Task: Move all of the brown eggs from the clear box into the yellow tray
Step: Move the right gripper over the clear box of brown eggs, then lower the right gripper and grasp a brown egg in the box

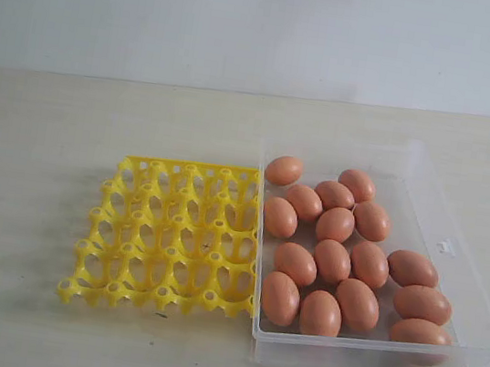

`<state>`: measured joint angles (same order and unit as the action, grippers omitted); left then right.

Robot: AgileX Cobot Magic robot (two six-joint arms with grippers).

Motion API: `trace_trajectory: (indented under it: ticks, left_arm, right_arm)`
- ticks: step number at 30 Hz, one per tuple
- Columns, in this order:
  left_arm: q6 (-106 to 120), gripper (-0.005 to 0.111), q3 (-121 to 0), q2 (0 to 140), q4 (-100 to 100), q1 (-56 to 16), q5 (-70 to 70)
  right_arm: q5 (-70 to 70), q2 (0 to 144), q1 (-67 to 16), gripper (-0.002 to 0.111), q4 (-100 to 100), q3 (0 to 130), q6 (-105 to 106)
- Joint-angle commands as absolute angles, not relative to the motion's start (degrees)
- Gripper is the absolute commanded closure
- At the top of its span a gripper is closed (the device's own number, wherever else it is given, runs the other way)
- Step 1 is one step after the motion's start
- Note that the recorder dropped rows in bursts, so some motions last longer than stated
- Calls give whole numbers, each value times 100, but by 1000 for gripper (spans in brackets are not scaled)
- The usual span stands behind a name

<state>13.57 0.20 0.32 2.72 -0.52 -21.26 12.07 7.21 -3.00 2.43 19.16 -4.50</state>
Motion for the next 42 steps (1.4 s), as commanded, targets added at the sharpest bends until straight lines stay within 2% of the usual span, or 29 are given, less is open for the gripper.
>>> trace_trajectory:
  ticks: [1, 6, 12, 20, 24, 33, 36, 38, 39, 42]
  left_arm:
    - [1355, 107, 0, 0, 290, -57, -2083]
    - [1355, 107, 0, 0, 290, -57, -2083]
    - [1355, 107, 0, 0, 290, -57, -2083]
    - [1355, 107, 0, 0, 290, -57, -2083]
    - [1355, 107, 0, 0, 290, -57, -2083]
    - [1355, 107, 0, 0, 290, -57, -2083]
    - [1355, 107, 0, 0, 290, -57, -2083]
    - [1355, 107, 0, 0, 290, -57, -2083]
    - [1355, 107, 0, 0, 290, -57, -2083]
    - [1355, 107, 0, 0, 290, -57, -2083]
  right_arm:
    - [1233, 1423, -265, 108, 243, 2119, -450]
    - [1452, 2104, -265, 108, 294, 2227, -1393]
    - [1032, 2900, -265, 108, 239, 2371, -2855]
    - [1297, 4207, -315, 108, 118, 3311, -2572]
    - [1812, 4830, -740, 108, 59, 3656, -2045]
    - [1790, 6077, -1521, 108, -62, 4202, -1031]
    - [2325, 6566, -1684, 108, -62, 4583, -910]
    - [2783, 6955, -1699, 106, -62, 4867, -675]
    - [3098, 7308, -1699, 98, -88, 5106, -558]
    - [3560, 8060, -1699, 89, -78, 5634, -558]
